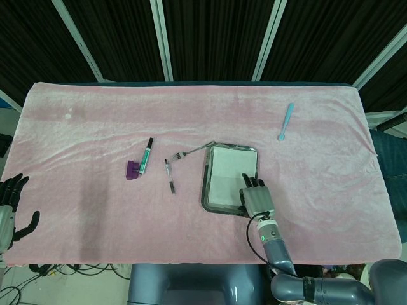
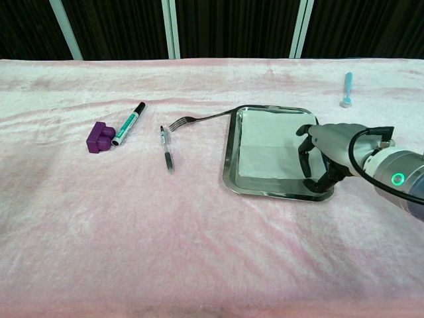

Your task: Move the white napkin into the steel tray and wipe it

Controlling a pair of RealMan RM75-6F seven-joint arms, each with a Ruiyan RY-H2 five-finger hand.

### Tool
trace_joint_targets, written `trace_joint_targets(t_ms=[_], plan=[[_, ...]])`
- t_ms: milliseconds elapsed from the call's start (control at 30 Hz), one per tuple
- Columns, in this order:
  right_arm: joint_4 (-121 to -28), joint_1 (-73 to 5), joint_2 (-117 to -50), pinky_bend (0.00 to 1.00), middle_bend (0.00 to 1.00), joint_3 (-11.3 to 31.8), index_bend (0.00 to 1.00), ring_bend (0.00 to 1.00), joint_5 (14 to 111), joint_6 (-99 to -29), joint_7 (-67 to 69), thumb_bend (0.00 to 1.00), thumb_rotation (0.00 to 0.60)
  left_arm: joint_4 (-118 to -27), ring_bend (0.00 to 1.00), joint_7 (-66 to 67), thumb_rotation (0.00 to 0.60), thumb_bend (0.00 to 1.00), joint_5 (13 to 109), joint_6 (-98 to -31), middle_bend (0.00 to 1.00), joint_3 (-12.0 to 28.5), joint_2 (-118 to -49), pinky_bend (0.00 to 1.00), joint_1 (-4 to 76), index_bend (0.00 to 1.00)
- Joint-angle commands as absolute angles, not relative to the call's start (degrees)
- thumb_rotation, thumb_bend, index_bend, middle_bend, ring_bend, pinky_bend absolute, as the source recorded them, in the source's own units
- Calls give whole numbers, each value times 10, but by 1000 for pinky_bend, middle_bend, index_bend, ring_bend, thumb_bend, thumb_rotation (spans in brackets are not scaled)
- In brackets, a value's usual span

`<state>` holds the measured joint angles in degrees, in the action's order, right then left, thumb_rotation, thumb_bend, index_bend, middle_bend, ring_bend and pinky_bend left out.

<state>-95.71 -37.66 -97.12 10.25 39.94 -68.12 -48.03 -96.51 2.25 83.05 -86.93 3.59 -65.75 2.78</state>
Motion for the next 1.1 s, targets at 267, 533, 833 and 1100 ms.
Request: trace_joint_targets(t_ms=[267, 533, 833, 1100], plan=[[-950, -383, -971, 165, 71, 97, 687, 127, 400, -678, -469, 360, 600, -965, 0, 23, 600, 407, 831, -869, 30, 36, -657, 0, 28, 91], [-958, -386, -968, 165, 64, 92, 583, 122, 389, -676, -469, 360, 600, -966, 0, 22, 600, 407, 830, -869, 30, 36, -657, 0, 28, 91], [-959, -392, -968, 165, 54, 87, 450, 120, 384, -675, -467, 359, 600, -966, 0, 22, 600, 407, 829, -868, 30, 36, -657, 0, 28, 91], [-991, -392, -949, 165, 46, 85, 398, 108, 381, -684, -467, 358, 600, -967, 0, 21, 600, 407, 828, -867, 30, 36, -656, 0, 28, 91]])
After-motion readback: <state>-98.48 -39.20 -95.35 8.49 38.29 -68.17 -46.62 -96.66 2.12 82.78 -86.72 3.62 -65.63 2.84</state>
